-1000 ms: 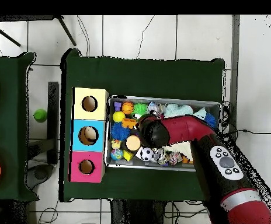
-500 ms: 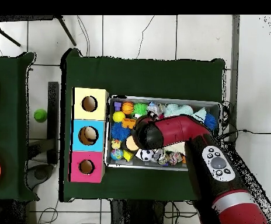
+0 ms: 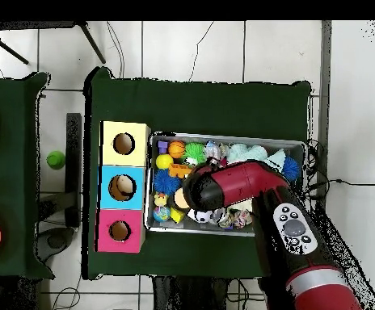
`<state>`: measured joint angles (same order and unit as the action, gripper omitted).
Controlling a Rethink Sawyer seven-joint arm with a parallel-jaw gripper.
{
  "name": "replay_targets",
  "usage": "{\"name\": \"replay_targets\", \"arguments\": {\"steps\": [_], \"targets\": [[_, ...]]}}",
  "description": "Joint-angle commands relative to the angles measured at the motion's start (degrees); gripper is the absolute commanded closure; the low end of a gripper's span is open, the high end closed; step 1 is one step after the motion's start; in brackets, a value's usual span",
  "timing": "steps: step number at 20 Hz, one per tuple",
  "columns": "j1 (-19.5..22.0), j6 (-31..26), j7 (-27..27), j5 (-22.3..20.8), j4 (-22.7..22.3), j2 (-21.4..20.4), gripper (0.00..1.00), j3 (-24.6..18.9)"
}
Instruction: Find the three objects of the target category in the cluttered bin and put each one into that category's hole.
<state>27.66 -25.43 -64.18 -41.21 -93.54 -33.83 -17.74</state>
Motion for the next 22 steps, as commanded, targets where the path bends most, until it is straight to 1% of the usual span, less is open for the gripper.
{"name": "replay_targets", "arguments": {"steps": [1,5,14,20,22], "targets": [[-0.55,2.08,-5.49,-4.13,3.75,3.43,0.00,3.29],[-0.86,3.77,-6.08,-4.24,5.09,5.67,0.00,3.36],[-0.52,6.57,-6.45,-2.86,4.12,6.52,0.00,2.09],[-0.18,7.64,-6.30,-2.98,3.43,5.86,0.00,2.20],[-0.50,7.90,-6.59,-3.39,3.33,5.32,0.00,2.88]]}}
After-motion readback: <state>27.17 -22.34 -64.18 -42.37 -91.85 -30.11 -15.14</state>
